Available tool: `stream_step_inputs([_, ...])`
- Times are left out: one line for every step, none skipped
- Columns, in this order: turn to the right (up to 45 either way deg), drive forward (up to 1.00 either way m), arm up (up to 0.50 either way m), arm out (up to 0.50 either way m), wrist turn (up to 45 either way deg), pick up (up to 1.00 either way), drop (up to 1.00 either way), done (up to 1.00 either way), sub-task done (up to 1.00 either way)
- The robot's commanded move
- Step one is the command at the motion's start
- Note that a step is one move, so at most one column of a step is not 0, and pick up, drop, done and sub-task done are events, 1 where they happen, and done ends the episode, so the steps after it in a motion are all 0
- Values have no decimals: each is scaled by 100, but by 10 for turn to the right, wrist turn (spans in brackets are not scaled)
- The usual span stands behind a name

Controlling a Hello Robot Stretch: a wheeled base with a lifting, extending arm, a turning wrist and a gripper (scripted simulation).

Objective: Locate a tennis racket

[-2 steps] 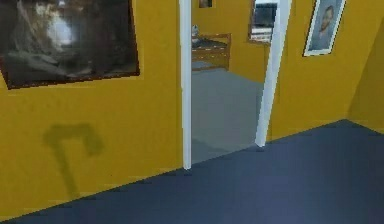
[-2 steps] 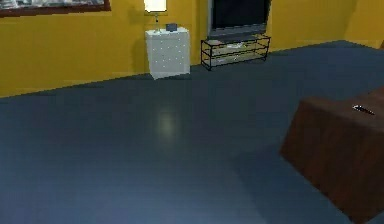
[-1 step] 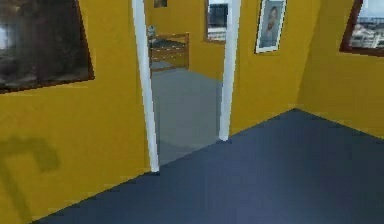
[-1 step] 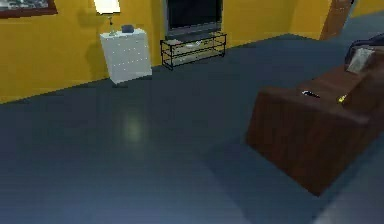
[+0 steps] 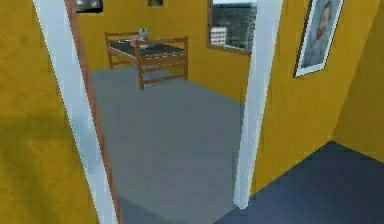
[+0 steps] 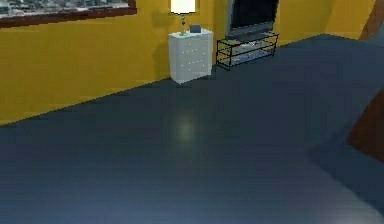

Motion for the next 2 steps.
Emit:
stream_step_inputs([0,75,0,0,0,0,0,0,0])
stream_step_inputs([360,0,0,0,0,0,0,0,0])
